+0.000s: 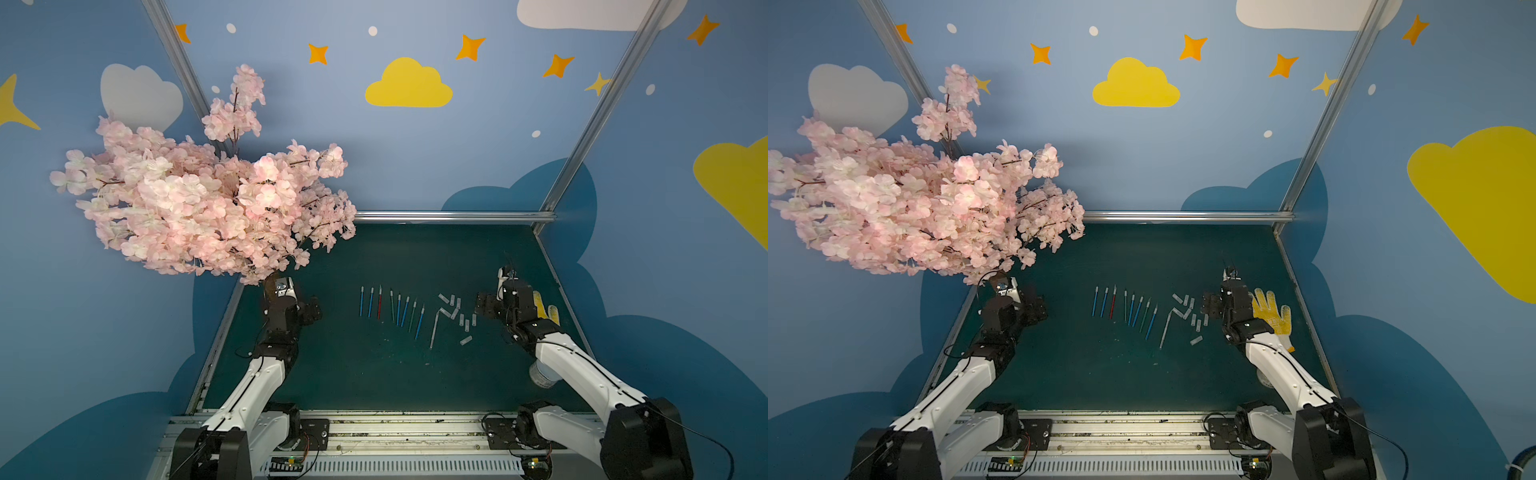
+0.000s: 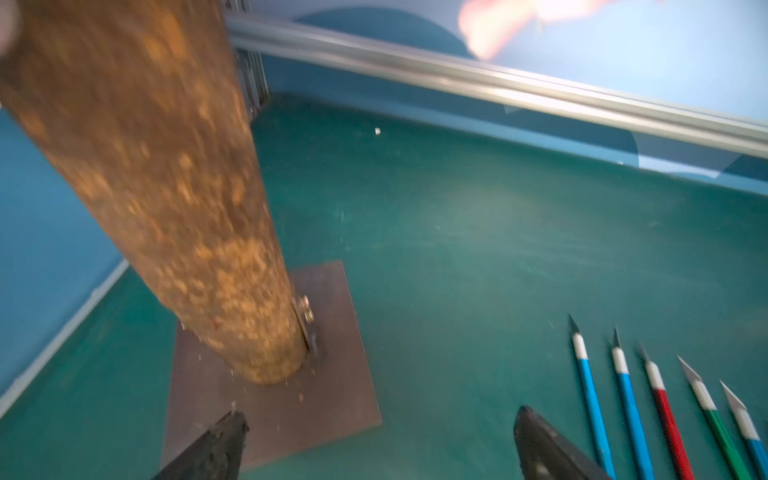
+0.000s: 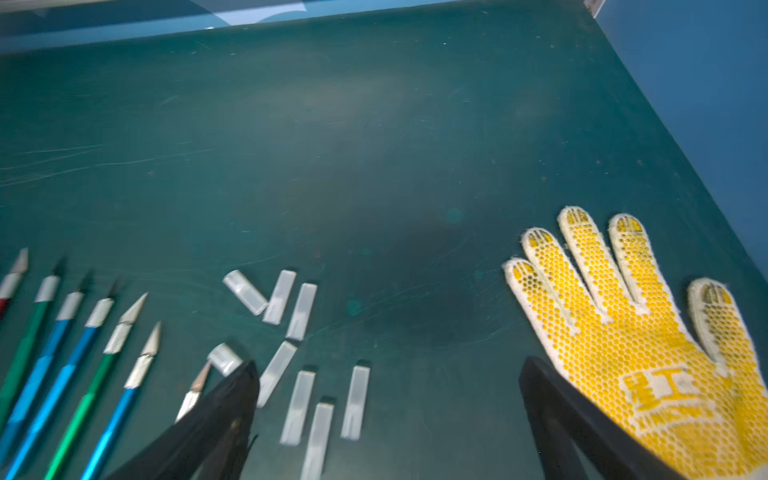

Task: Remove protective caps from carving knives
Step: Reset both arms

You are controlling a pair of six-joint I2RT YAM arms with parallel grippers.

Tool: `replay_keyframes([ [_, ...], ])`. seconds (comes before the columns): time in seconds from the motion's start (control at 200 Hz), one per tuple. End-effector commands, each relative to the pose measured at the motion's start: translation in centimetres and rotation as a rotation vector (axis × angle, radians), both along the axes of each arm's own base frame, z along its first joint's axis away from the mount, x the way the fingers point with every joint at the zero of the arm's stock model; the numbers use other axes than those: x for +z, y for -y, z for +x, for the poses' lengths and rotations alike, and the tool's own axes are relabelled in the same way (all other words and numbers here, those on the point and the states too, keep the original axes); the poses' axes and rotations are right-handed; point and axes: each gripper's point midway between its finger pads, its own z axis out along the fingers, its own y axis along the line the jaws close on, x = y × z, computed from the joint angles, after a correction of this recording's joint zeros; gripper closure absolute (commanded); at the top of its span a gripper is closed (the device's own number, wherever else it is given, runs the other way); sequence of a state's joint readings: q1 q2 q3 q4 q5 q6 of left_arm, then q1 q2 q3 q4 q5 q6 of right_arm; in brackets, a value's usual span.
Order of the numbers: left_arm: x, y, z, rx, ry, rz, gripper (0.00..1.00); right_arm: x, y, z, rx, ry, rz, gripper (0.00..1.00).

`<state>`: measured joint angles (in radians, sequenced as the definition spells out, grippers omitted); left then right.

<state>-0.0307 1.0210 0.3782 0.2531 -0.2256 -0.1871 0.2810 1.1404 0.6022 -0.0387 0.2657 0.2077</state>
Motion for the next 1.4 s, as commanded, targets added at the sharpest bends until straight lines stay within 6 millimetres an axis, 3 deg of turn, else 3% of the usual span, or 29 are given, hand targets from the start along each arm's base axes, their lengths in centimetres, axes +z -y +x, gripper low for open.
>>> replay_keyframes([
  [0.0,0.3,0.5,1.7,-0.067,0.063,0.037,0.0,0.6,0.6,1.7,-0.012,0.085,-0.028,0.02],
  [0.25,-1.2,0.8,3.6,-0.115,0.089,0.087,0.0,0.5,2.2,3.4,-0.029,0.077,-0.09,0.02],
  [0.431,-1.5,1.4,4.7,-0.171,0.114,0.079,0.0,-2.5,4.5,3.5,-0.088,0.045,-0.129,0.02],
  [0.516,-1.7,1.1,4.7,-0.166,0.131,0.073,0.0,-2.9,4.9,3.8,-0.094,0.085,-0.121,0.02],
  [0.776,-3.8,1.2,4.8,-0.179,0.136,0.053,0.0,-1.9,4.5,4.6,-0.033,0.147,-0.147,0.02],
  [0.956,-4.7,1.5,6.1,-0.207,0.049,0.046,0.0,-3.3,4.8,4.7,-0.036,0.185,-0.135,0.02],
  [1.136,-4.7,1.6,6.2,-0.215,0.05,0.049,0.0,-4.6,4.4,5.4,0.023,0.146,-0.093,0.02],
  [1.392,-4.7,1.7,6.2,-0.221,0.049,0.051,0.0,-4.5,4.4,5.4,0.039,0.146,-0.069,0.02],
])
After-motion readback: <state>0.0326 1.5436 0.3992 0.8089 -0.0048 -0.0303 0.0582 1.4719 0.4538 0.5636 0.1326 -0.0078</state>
